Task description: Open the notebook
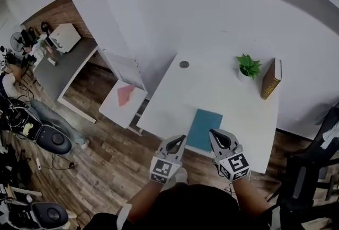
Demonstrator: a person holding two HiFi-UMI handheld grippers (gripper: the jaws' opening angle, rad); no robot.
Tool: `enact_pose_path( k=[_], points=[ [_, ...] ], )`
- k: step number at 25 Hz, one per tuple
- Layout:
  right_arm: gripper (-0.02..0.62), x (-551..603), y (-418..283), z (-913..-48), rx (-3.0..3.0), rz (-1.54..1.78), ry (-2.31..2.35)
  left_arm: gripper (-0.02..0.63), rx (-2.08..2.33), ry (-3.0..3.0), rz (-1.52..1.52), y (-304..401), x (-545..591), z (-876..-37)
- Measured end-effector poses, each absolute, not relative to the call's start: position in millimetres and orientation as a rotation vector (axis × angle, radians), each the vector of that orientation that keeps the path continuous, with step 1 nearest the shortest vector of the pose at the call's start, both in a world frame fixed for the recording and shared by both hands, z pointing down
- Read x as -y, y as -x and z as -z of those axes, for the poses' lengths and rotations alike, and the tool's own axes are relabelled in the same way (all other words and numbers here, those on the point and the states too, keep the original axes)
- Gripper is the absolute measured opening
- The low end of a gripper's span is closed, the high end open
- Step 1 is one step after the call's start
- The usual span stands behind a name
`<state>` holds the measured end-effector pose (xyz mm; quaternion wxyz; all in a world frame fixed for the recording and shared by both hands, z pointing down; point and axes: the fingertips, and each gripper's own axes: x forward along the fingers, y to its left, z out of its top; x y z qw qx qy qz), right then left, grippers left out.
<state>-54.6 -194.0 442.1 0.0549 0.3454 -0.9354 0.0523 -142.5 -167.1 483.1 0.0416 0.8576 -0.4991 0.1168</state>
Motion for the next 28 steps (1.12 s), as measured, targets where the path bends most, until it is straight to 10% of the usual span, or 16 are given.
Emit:
enact_pose_path(
  k=[13,28],
  points=[
    [0.002,234.5,34.5,-456.2,2.674,-0.280,-1.385,0.011,1.228,-2.858,-0.333,134.2,217.0,-484.9],
    [0.002,237.4,-13.6,-477.2,2.612,-0.338,-1.415,0.310,0.892,-2.962,-0.884,67.0,198.4,-575.2]
  ],
)
